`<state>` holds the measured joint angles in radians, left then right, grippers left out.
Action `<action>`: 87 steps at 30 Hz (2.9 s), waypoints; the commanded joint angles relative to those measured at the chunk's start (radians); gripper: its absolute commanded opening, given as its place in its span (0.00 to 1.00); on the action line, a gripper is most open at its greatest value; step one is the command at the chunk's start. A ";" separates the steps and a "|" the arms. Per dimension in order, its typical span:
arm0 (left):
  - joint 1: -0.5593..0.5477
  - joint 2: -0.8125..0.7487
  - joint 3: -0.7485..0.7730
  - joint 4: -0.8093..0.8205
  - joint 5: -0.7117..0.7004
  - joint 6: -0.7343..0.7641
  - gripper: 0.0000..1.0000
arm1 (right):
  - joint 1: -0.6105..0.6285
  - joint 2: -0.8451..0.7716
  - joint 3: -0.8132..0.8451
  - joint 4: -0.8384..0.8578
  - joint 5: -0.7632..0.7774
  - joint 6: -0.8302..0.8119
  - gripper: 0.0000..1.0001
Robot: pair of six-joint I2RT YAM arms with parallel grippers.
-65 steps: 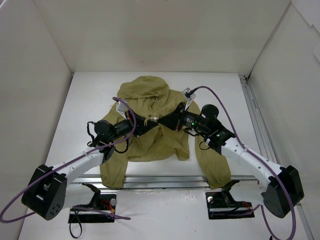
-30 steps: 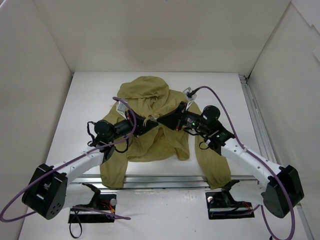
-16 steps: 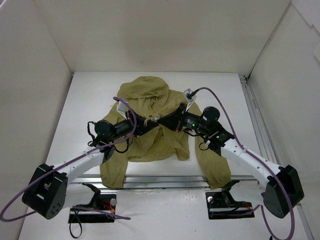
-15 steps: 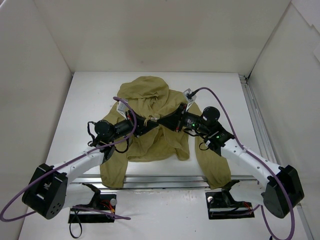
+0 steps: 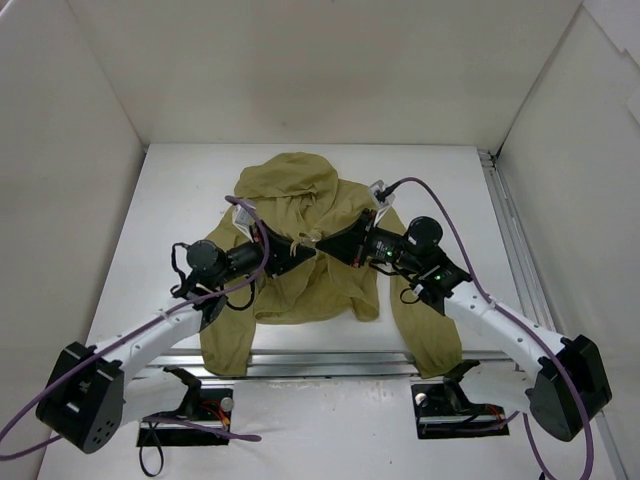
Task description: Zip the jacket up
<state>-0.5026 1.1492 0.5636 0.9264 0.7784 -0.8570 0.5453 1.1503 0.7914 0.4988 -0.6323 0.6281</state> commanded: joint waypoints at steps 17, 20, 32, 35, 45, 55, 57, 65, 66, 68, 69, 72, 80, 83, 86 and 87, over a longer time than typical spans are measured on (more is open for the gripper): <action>0.021 -0.233 0.209 -0.567 -0.154 0.276 0.63 | -0.018 -0.081 0.060 -0.098 0.031 -0.082 0.00; -0.011 -0.224 0.260 -0.667 -0.179 0.317 0.63 | -0.018 -0.075 0.077 -0.120 0.037 -0.090 0.00; -0.071 -0.172 0.317 -0.788 -0.191 0.398 0.37 | -0.018 -0.057 0.095 -0.138 0.040 -0.093 0.00; -0.071 -0.157 0.325 -0.796 -0.191 0.406 0.36 | -0.016 -0.057 0.094 -0.131 0.039 -0.091 0.00; -0.080 -0.120 0.341 -0.762 -0.183 0.400 0.36 | -0.018 -0.057 0.091 -0.124 0.033 -0.087 0.00; -0.090 -0.108 0.354 -0.750 -0.180 0.401 0.16 | -0.015 -0.055 0.086 -0.120 0.031 -0.085 0.00; -0.099 -0.106 0.354 -0.747 -0.179 0.400 0.12 | -0.018 -0.052 0.085 -0.117 0.029 -0.084 0.00; -0.099 -0.111 0.357 -0.744 -0.183 0.407 0.00 | -0.016 -0.057 0.089 -0.126 0.031 -0.088 0.00; -0.099 -0.114 0.360 -0.747 -0.191 0.411 0.00 | -0.018 -0.057 0.091 -0.140 0.031 -0.093 0.00; -0.099 -0.120 0.366 -0.768 -0.212 0.424 0.00 | -0.018 -0.060 0.092 -0.154 0.034 -0.102 0.00; -0.099 -0.121 0.367 -0.773 -0.221 0.427 0.00 | -0.018 -0.066 0.091 -0.163 0.034 -0.105 0.00; -0.099 -0.128 0.371 -0.794 -0.255 0.440 0.00 | -0.018 -0.081 0.094 -0.190 0.036 -0.114 0.00; -0.099 -0.120 0.368 -0.798 -0.277 0.452 0.00 | -0.016 -0.121 0.132 -0.296 0.045 -0.162 0.00; -0.099 -0.118 0.361 -0.785 -0.278 0.449 0.00 | -0.018 -0.132 0.149 -0.331 0.051 -0.174 0.00; -0.099 -0.118 0.361 -0.781 -0.292 0.450 0.00 | -0.016 -0.135 0.166 -0.368 0.046 -0.183 0.00; -0.099 -0.117 0.360 -0.779 -0.295 0.449 0.00 | -0.016 -0.135 0.175 -0.374 0.045 -0.185 0.00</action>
<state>-0.6079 1.0435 0.8753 0.1005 0.5301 -0.4301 0.5346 1.0523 0.8932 0.1028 -0.5869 0.4664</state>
